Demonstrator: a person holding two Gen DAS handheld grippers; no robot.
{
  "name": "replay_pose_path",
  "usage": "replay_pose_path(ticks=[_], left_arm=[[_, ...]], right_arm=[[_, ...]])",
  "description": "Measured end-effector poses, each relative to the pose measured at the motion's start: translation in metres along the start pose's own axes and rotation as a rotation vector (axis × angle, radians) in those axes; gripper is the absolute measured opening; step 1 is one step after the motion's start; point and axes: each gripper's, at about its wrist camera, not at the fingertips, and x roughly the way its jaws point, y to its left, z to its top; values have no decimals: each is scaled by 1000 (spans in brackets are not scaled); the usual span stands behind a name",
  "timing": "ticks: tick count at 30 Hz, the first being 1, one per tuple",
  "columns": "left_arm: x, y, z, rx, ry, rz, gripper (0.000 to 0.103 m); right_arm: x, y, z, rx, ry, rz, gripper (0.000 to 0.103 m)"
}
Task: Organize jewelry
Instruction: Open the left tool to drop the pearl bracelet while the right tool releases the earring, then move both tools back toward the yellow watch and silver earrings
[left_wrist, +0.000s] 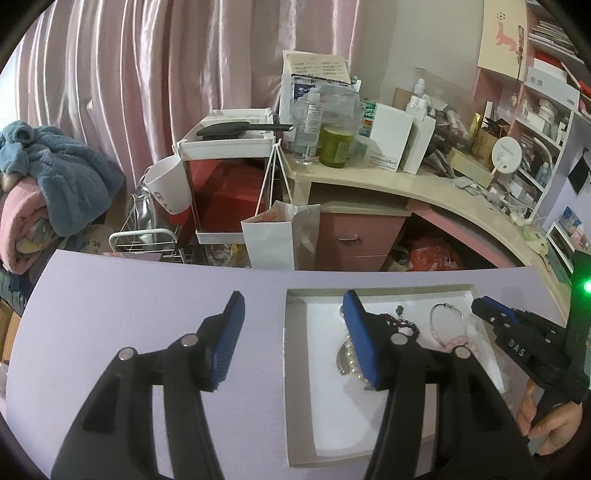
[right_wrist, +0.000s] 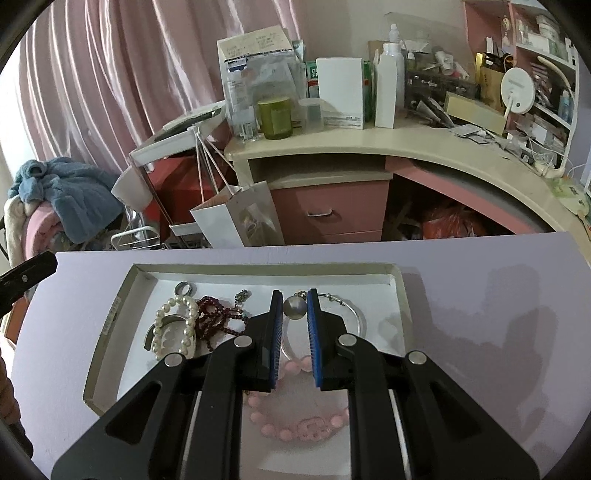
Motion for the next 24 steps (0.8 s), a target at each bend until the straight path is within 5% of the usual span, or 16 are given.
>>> replay_pose_path(ticks=[4,7,16,24], left_arm=[[0,1,0,-1,-1,-1,58],[-2,2,-1,-6,-6,-2,60],[-25,9,-10,-36,-32,-11,67],[-42,8,-22,-60,-43,-30,69]], right_arm=[[-4,3,2,-3,0,30,19],[-18,1,2,5,-38,32,50],[-76,-43,-2,102,-153,-25,50],[-102,-70,-22,171,-170,-77,50]])
